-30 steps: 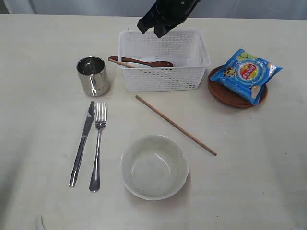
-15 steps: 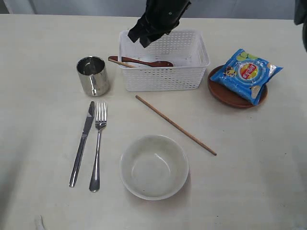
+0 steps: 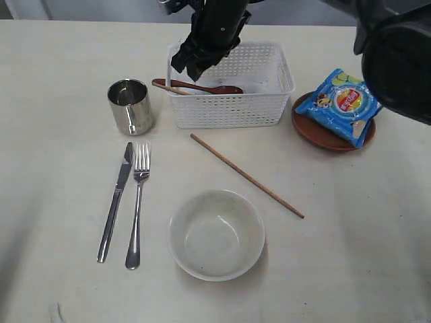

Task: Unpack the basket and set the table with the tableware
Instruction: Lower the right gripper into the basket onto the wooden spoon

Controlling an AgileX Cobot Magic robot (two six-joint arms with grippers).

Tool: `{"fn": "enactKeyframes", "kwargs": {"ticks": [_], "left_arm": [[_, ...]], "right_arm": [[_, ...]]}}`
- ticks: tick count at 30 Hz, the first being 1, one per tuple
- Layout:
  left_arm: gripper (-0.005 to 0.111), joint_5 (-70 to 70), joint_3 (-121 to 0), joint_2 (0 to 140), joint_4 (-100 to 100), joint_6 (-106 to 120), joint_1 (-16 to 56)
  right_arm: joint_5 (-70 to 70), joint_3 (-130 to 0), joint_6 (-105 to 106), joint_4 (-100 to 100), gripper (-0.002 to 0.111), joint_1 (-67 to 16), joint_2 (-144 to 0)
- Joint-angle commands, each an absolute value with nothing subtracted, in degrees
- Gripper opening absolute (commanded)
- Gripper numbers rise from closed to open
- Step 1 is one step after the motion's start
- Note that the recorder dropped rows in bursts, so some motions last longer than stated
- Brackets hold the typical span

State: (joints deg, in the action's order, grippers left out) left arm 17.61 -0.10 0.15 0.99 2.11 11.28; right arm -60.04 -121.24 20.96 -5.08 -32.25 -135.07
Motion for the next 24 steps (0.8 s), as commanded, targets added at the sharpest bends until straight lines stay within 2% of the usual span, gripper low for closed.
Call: {"fn": "enactKeyframes", "kwargs": {"ticks": [1, 8, 13, 24], "left_arm": [[0.000, 17.15, 0.00, 0.00, 1.24, 1.92, 11.27], [0.000, 17.15, 0.00, 0.00, 1.24, 1.92, 11.27], [0.000, 17.15, 0.00, 0.00, 1.24, 1.92, 11.27], [0.000, 17.15, 0.00, 0.00, 1.24, 1.92, 11.27]], "right_arm": [[-60.31, -121.93, 21.39, -4.21, 0.054, -32.15, -135.10], [-61.27, -121.93, 24.41, -4.46, 0.055, -32.15, -136.66], [-61.95, -121.93, 29.36, -4.46, 0.063, -32.15, -136.76], [-60.59, -121.93, 35.93, -8.05, 0.063, -32.15, -137.77]]}}
